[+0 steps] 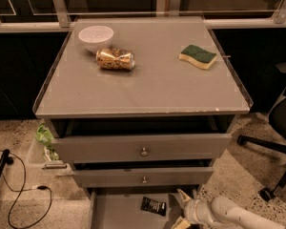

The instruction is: Pick rxbar chocolate from bottom drawer and place on counter

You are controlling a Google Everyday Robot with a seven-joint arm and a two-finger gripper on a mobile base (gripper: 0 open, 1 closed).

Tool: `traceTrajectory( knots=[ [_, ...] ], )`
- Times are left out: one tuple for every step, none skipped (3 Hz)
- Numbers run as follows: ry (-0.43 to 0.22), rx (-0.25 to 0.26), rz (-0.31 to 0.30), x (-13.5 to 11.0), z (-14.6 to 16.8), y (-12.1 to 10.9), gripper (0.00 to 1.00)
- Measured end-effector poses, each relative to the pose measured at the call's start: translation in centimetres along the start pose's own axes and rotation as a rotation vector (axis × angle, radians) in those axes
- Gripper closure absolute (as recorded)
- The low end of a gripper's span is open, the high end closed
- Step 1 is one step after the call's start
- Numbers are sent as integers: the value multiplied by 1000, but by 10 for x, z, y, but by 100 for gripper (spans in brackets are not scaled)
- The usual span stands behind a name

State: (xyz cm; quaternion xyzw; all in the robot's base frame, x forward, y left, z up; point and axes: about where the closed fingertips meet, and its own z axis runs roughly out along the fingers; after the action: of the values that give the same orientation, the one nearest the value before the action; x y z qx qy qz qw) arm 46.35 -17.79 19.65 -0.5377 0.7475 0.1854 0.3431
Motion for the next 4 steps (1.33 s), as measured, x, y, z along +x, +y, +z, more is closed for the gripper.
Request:
traceTrajectory(
  knots=[
    [0, 0, 0, 0, 0, 0, 0],
    [-20, -16, -22, -2, 10, 3, 0],
    [-42, -66, -65, -9, 33, 6, 0],
    [-61, -111, -87, -13, 54, 5, 0]
  ],
)
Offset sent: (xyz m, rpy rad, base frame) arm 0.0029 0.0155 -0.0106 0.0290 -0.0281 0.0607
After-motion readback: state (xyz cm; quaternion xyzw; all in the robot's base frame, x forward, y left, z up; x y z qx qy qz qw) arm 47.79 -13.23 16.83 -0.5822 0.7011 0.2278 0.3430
